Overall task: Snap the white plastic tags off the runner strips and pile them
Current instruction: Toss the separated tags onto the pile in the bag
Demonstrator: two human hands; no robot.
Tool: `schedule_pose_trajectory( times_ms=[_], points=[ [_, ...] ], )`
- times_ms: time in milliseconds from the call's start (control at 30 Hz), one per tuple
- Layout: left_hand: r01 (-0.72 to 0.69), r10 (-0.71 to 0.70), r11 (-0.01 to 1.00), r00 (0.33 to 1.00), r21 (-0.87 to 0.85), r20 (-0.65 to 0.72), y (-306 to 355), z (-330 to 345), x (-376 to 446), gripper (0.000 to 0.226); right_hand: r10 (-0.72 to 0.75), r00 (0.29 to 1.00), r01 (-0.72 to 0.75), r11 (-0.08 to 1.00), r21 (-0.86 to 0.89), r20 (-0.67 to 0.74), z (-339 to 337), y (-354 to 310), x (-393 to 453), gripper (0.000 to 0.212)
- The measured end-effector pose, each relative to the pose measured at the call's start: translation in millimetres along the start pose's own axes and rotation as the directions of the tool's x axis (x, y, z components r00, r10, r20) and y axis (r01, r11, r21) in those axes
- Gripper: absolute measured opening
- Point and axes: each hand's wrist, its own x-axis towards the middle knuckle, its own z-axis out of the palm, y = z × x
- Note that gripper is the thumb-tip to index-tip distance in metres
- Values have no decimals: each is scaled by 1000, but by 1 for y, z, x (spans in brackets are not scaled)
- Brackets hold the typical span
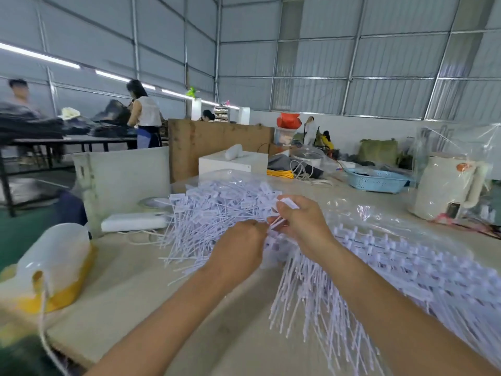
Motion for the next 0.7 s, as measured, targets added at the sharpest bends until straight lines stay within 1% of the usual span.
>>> schedule_pose_trajectory(
  times_ms=[33, 67, 133, 167, 233, 267, 333, 433, 600, 700],
  points=[
    [11, -11, 1000, 1000, 12, 13, -9, 1, 1, 35, 30, 999, -30, 999, -14, 24, 6, 2, 4, 15],
    [27, -28, 999, 999, 44, 32, -17, 4, 2, 33, 62, 997, -61, 998, -22, 41, 11, 4, 7, 24],
    [88, -100, 987, 991, 135, 84, -35, 9, 9, 18, 125, 991, -124, 992, -28, 44, 18, 8, 15, 41],
    [127, -144, 980, 985, 156, 100, -43, 11, 12, 16, 144, 989, -142, 989, -42, 35, 19, 10, 20, 48],
    [181, -205, 968, 970, 176, 127, -59, 17, 24, 20, 161, 987, -159, 980, -117, 13, 18, 14, 29, 59],
    [186, -212, 965, 968, 183, 132, -64, 20, 30, 21, 162, 987, -159, 974, -159, 6, 16, 15, 33, 62],
    [186, -213, 965, 968, 186, 135, -72, 26, 46, 27, 150, 989, -150, 970, -191, -12, 13, 18, 41, 64],
    [218, -251, 952, 958, 213, 140, -77, 33, 71, 30, 125, 991, -131, 976, -176, -45, 11, 20, 51, 65],
    [322, -362, 909, 925, 265, 116, -85, 39, 110, 30, 69, 993, -86, 979, -183, -99, 5, 29, 64, 79],
    [332, -375, 895, 921, 297, 102, -87, 44, 123, 33, 24, 991, -48, 982, -180, -134, 0, 33, 68, 87]
  ],
)
